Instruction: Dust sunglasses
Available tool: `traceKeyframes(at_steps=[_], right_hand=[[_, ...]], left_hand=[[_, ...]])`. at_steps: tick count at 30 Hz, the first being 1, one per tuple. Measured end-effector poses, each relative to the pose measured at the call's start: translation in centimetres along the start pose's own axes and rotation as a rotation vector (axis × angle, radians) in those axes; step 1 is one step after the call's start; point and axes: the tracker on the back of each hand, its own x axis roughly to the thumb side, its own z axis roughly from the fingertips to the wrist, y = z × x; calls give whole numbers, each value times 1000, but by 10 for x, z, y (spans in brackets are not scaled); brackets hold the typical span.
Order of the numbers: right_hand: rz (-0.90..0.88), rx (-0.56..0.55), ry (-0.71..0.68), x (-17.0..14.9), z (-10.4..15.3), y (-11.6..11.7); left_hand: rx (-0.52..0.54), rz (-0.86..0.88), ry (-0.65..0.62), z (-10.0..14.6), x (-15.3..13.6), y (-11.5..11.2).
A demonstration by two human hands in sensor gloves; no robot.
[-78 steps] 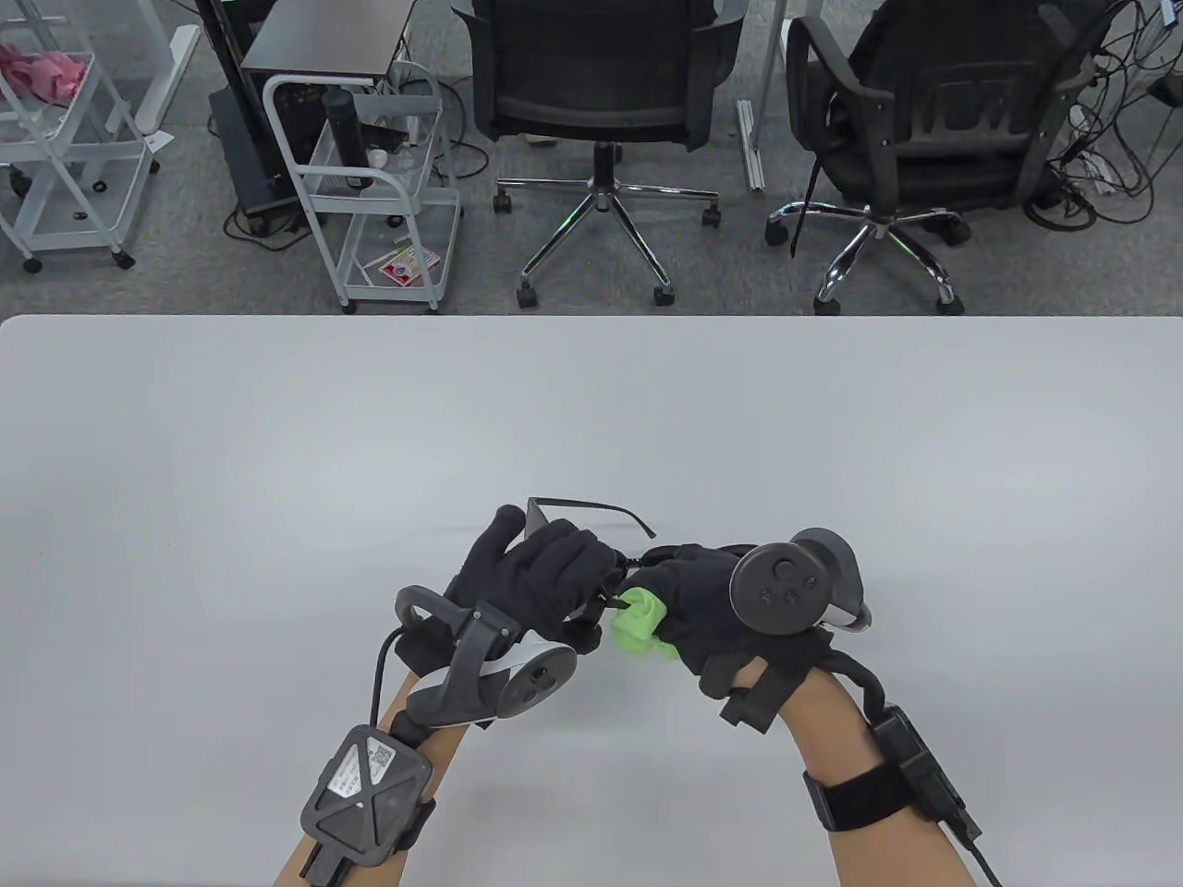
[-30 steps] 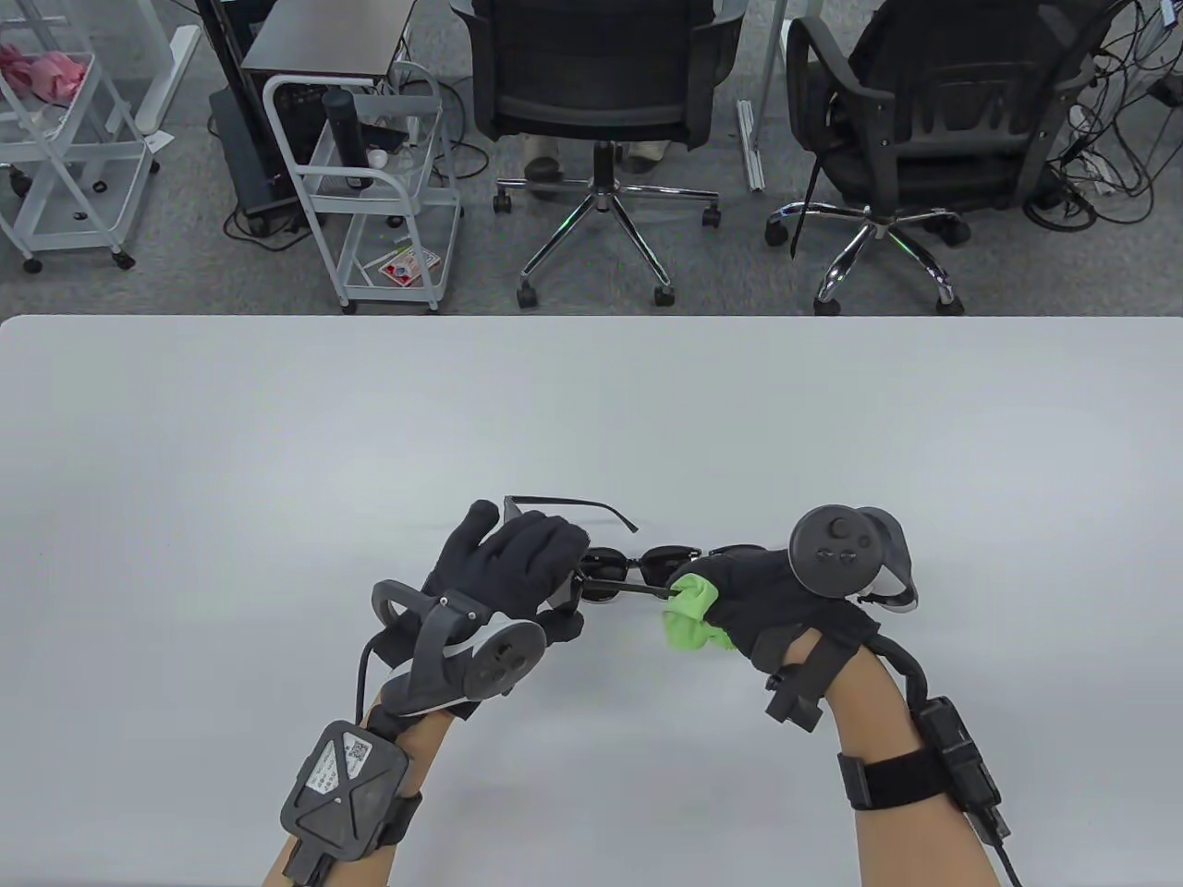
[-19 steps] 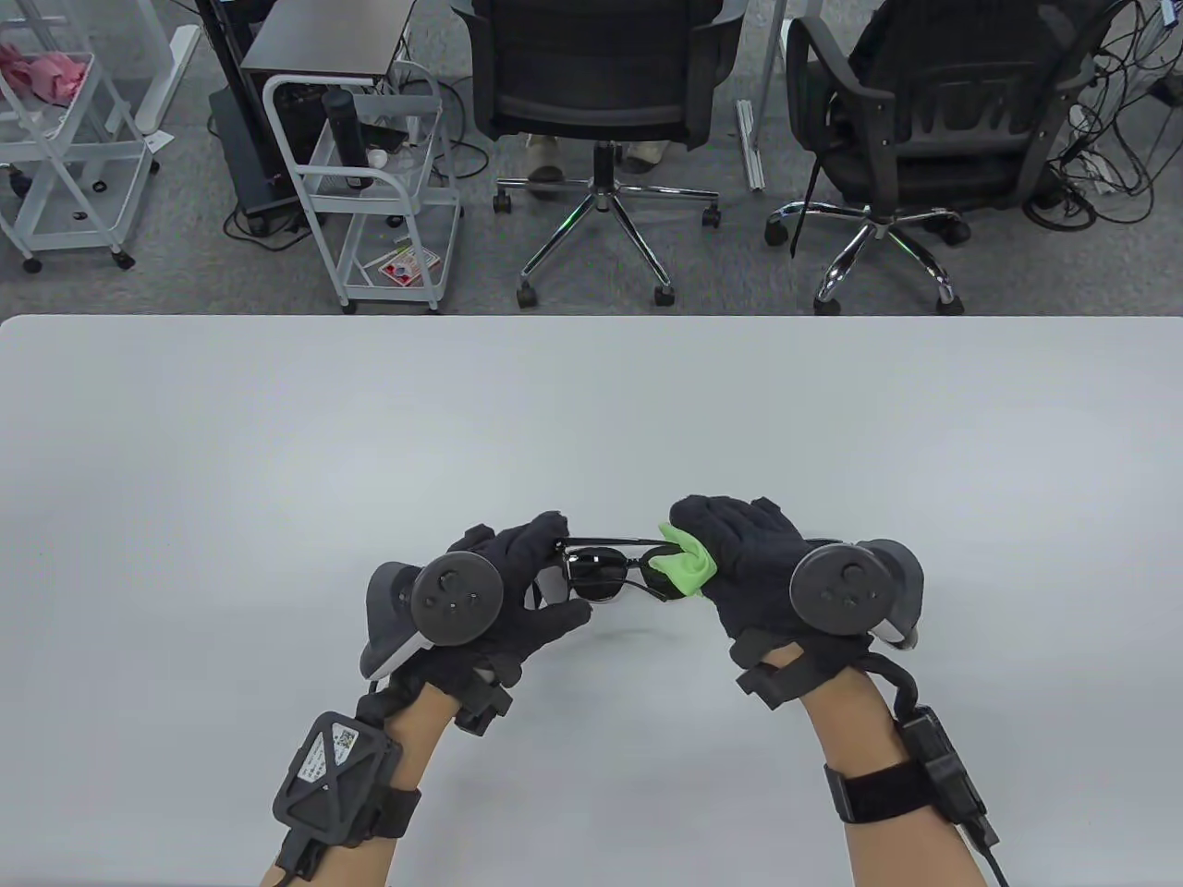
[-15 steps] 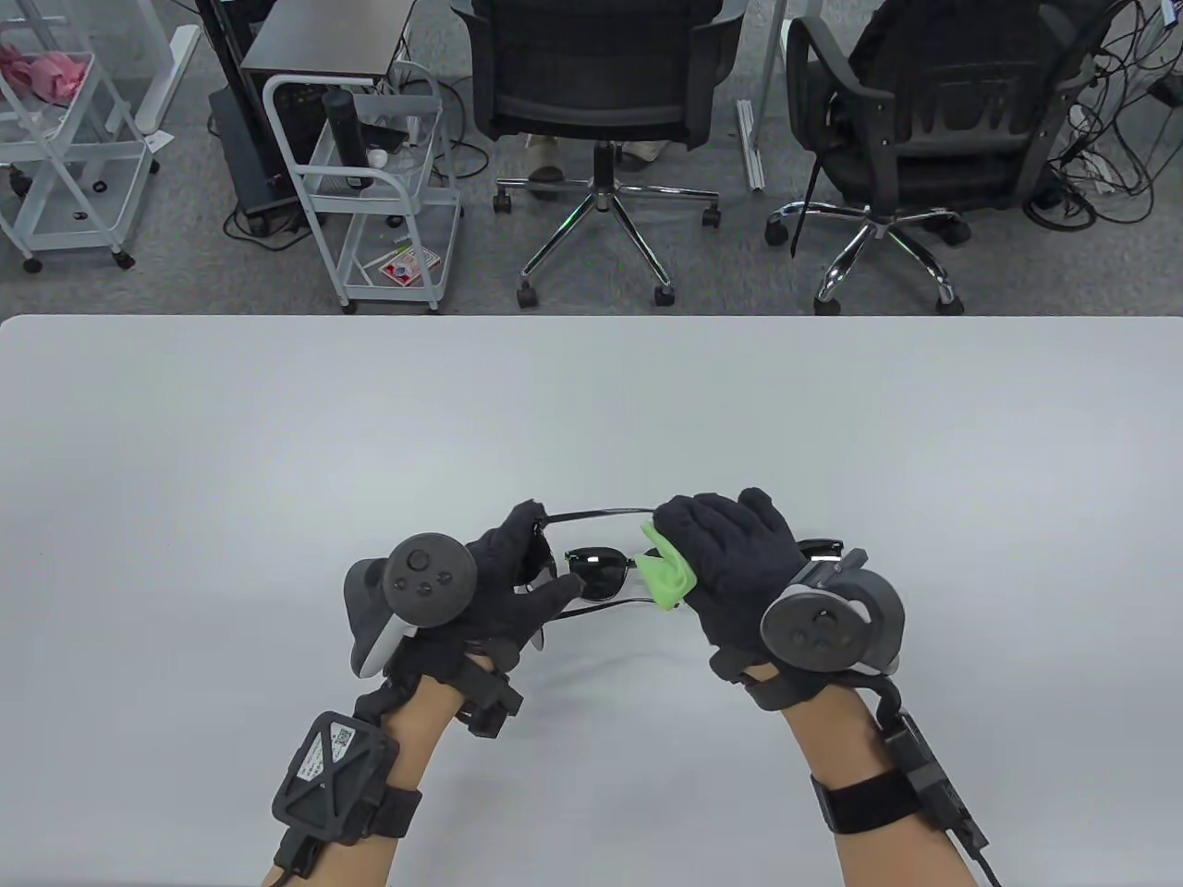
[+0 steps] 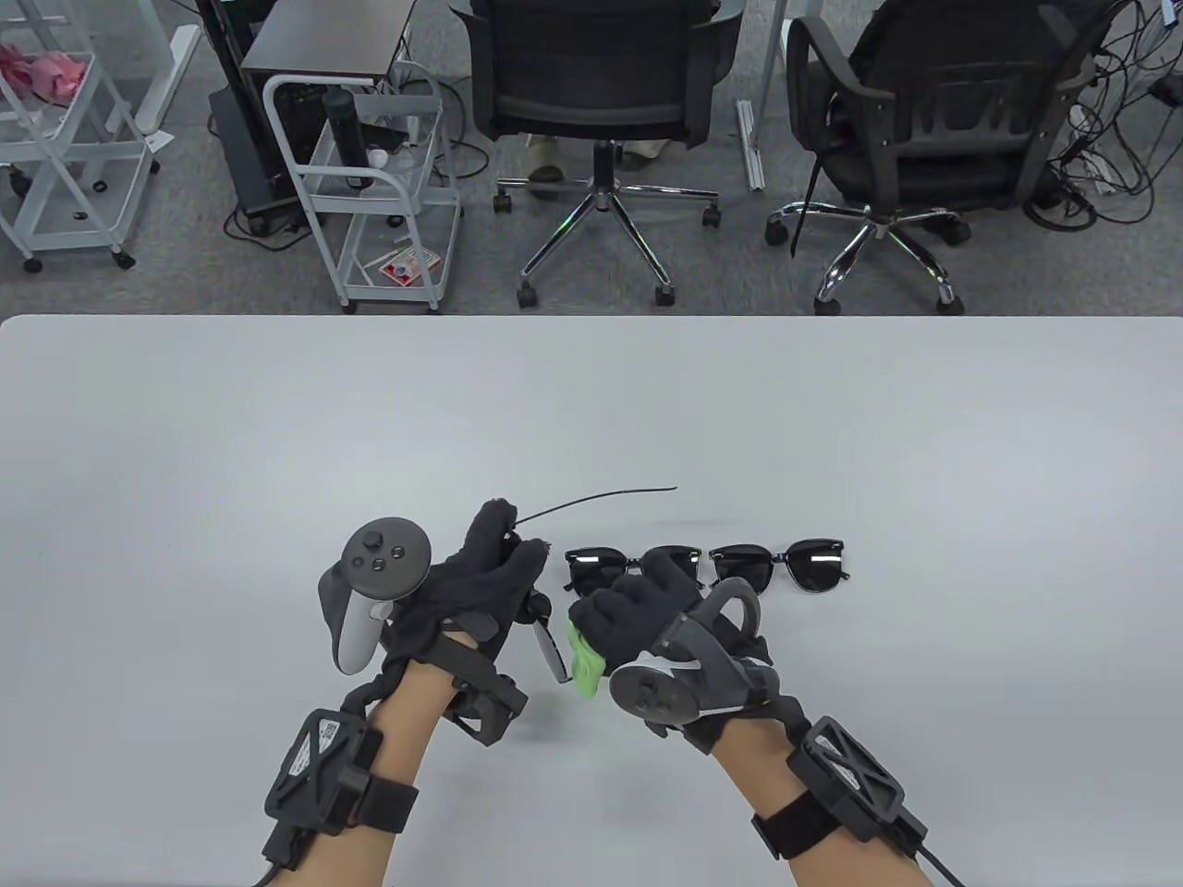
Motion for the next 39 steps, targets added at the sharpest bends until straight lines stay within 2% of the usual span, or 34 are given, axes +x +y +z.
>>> traceKeyframes(at_steps=[6,9,11,13,16,19,22,23,24,27,29,32,36,38,39], right_hand=[[-124,144,-21,-4,1,4],[-236,252,-21,-8,1,7],[-304,280,-6,-11,2,5],[-333,257,15,-11,2,2],[-255,187,16,-10,1,-1],[-141,202,9,-4,0,1],[73,167,-42,5,-1,1],[123,117,-57,10,-1,2],[145,93,-64,12,-2,2],[206,118,-82,18,-4,3],[210,131,-97,18,-3,3],[117,134,-128,18,-3,3],[174,129,-130,15,-3,-5],[177,105,-108,12,-1,-10],[203,91,-93,9,0,-13]], left_hand=[[24,16,8,-1,-3,4],[42,9,-5,0,-2,5],[51,-7,-18,0,0,5],[37,-10,-22,0,0,4],[33,-11,-35,1,4,1],[32,-21,-41,2,6,-1],[19,19,-23,1,3,-3],[15,33,-13,1,1,-3],[15,42,-8,1,0,-4],[-22,107,17,-1,-4,-4],[-42,134,46,-4,-8,-3],[-102,180,73,-8,-18,-3],[-164,233,59,-10,-20,-8],[-211,218,49,-10,-17,-13],[-287,178,46,-10,-16,-20]])
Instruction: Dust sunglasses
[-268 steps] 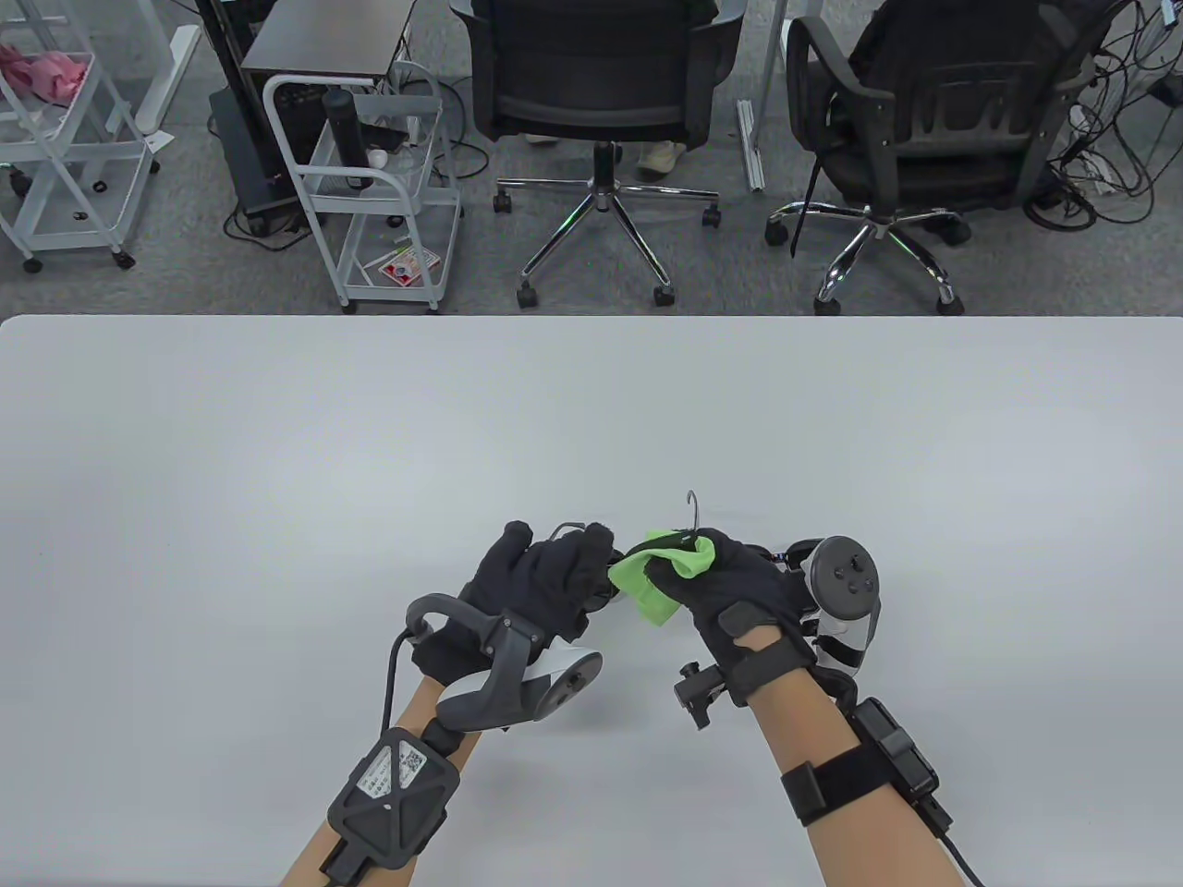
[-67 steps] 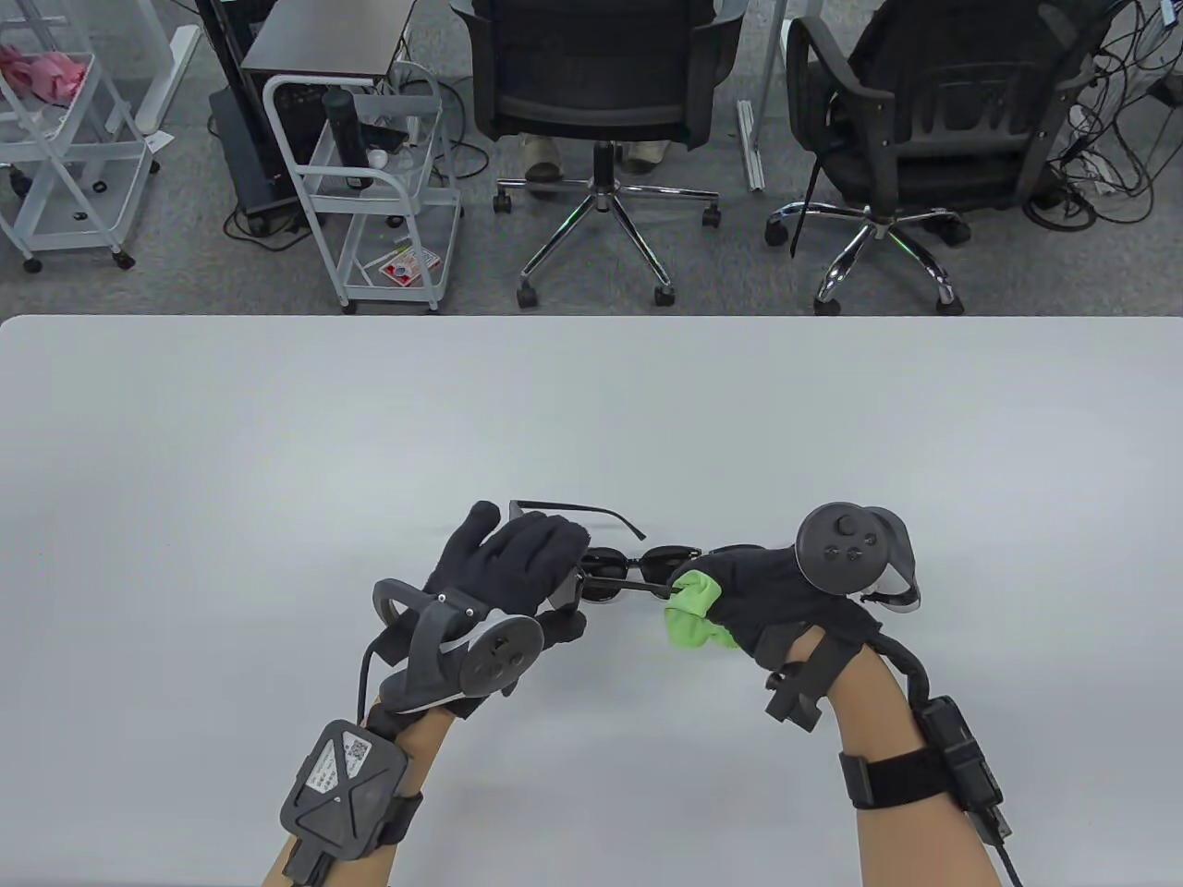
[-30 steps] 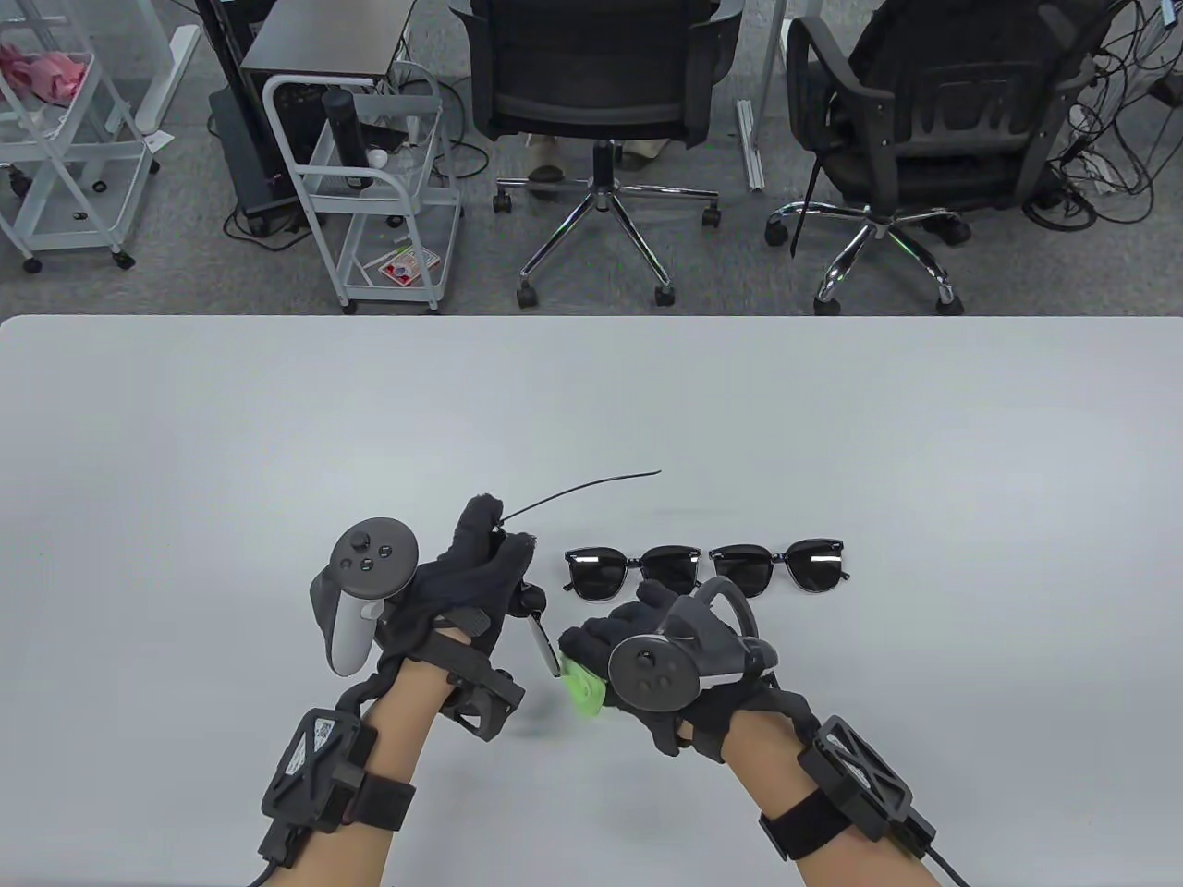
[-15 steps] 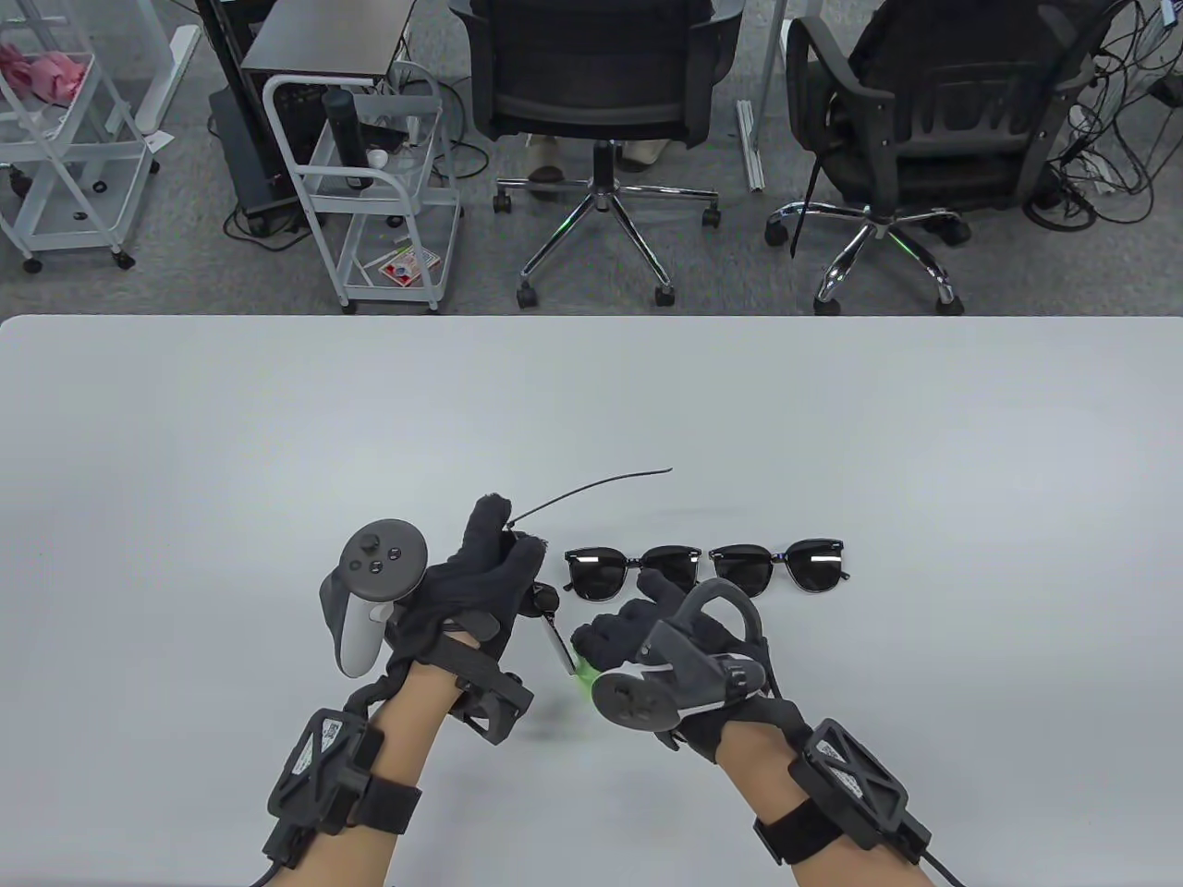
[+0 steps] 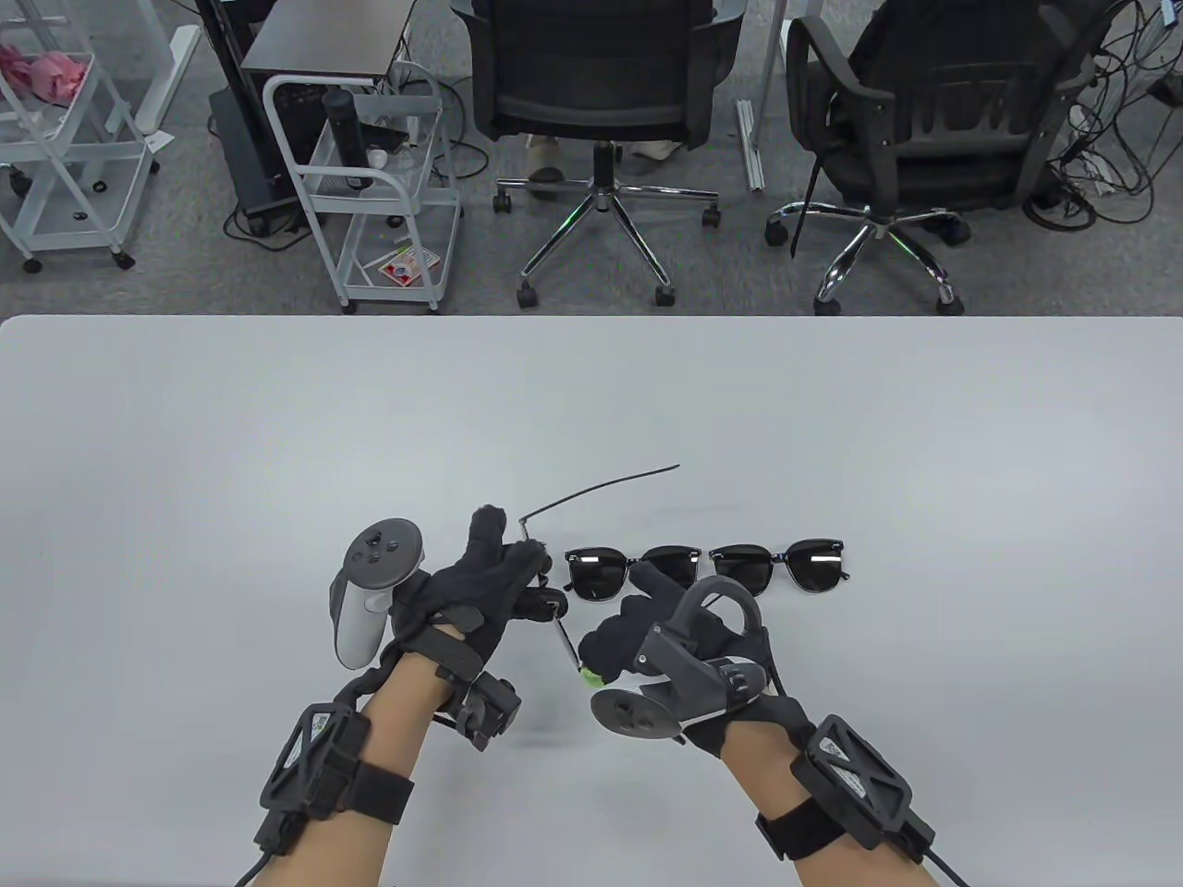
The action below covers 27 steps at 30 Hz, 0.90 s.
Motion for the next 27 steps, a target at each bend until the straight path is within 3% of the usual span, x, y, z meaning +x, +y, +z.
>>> traceKeyframes(at_steps=[3,7,13,16,19,21,24,27], right_hand=[[30,-22,34,-7,4,-1],[38,-18,24,-3,3,3],[68,-86,60,-5,-1,-4],[82,-54,126,-20,-1,1],[44,-26,190,-37,8,10],[117,47,226,-48,14,18],[102,48,231,-51,16,24],[241,82,181,-41,12,23]], left_hand=[[-297,-162,6,-6,0,-20],[-133,-214,-1,-9,11,-32],[-13,-148,-16,-5,13,-12],[62,-200,-4,0,16,-1],[79,-167,18,3,8,11],[94,-152,35,3,4,19],[96,-180,44,2,5,16],[98,-212,41,3,8,12]])
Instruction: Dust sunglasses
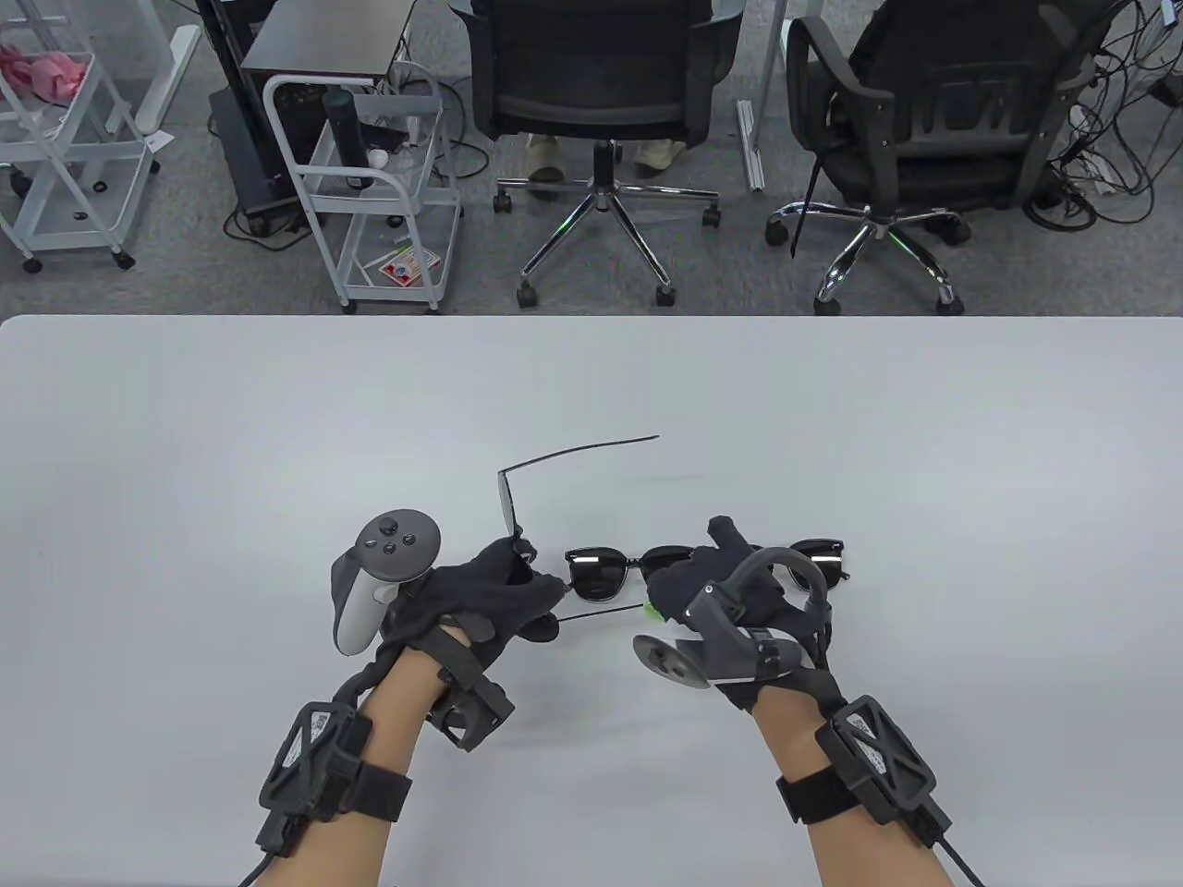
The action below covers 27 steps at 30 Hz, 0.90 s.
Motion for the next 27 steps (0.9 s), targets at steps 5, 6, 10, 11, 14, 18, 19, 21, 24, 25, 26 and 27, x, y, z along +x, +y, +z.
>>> traceKeyframes(at_steps=[5,6,10,11,14,18,19,21,24,25,26,27], right_hand=[[-31,-87,-22,10,0,-11],[-38,-99,-30,13,-1,-14],[-95,-223,-74,30,-3,-24],[-95,-250,-88,34,-4,-27],[-42,-261,-83,32,0,-24],[-234,-267,-21,20,-2,-20],[-209,-256,-13,19,-2,-20],[-179,-217,13,12,-3,-17],[-204,-162,87,-7,3,-2],[-196,-112,105,-13,5,4],[-191,-72,116,-17,7,9],[-205,-53,130,-22,9,14]], left_hand=[[-17,60,-11,0,-3,2],[-33,59,-16,-1,-3,-1],[-90,119,-43,-4,5,-23],[-87,126,-54,-3,10,-30],[-69,49,-68,-3,15,-31],[-24,92,-53,-2,17,-27],[-10,57,-53,-1,19,-25],[23,37,-42,-1,17,-19],[78,48,-25,4,11,-4],[91,42,-24,5,9,1],[95,38,-23,6,8,4],[100,27,-16,6,6,5]])
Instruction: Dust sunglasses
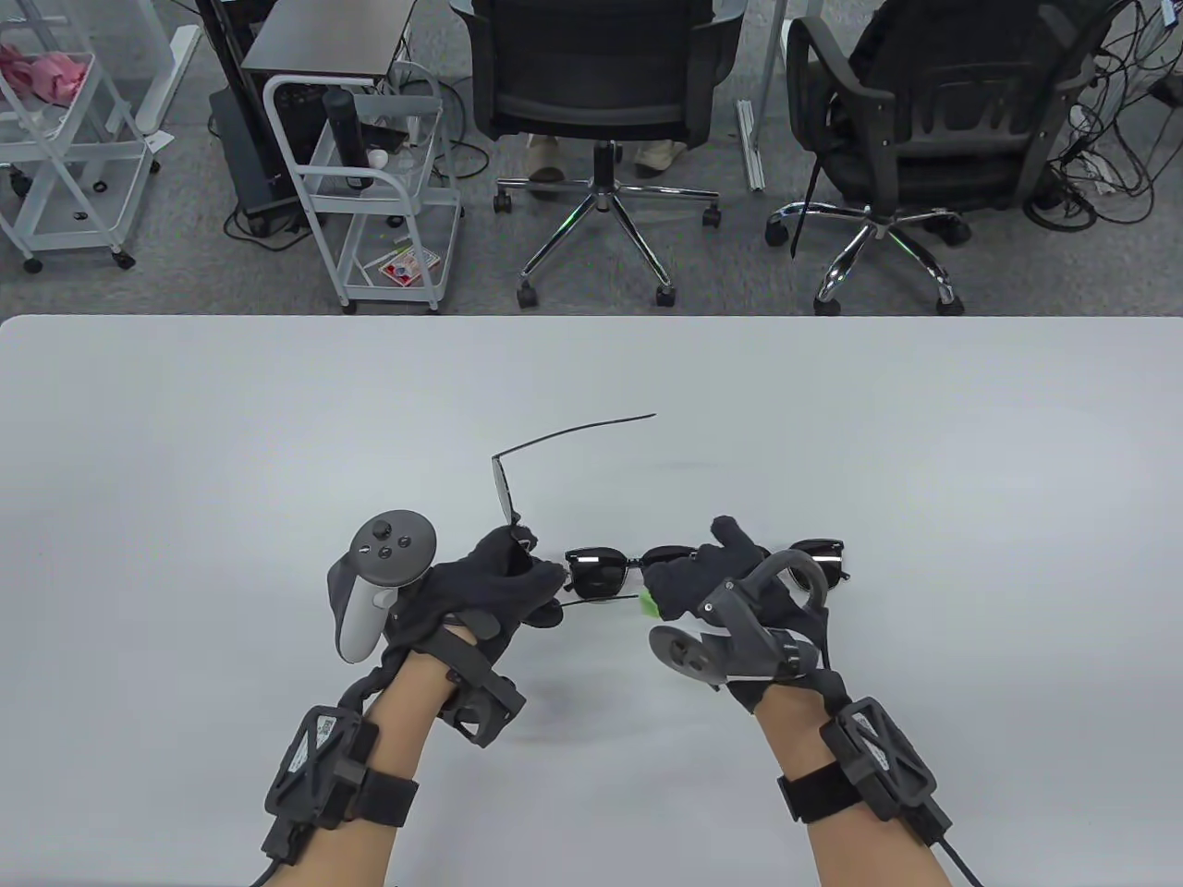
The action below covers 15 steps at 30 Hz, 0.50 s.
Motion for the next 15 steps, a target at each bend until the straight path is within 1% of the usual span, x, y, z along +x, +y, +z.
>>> traceKeyframes(at_steps=[2,4,5,6,9,11,13,15], right_hand=[[-54,6,3,1,-1,2],[36,54,-35,7,-2,2],[51,59,-56,10,-2,2],[18,48,-55,10,-1,1],[-145,-73,7,7,2,-7],[-157,-168,46,6,5,-17],[-137,-211,44,7,7,-26],[-176,-228,26,10,9,-35]], left_hand=[[-5,-27,13,-2,-2,-3],[-7,-74,13,-2,-1,-6],[-19,-96,16,-2,-1,-7],[-28,-116,24,-1,-2,-7],[-35,-172,40,-3,-5,-8],[-41,-167,42,-4,-5,-10],[-33,-170,43,-3,-4,-9],[-8,-186,48,-2,-5,-6]])
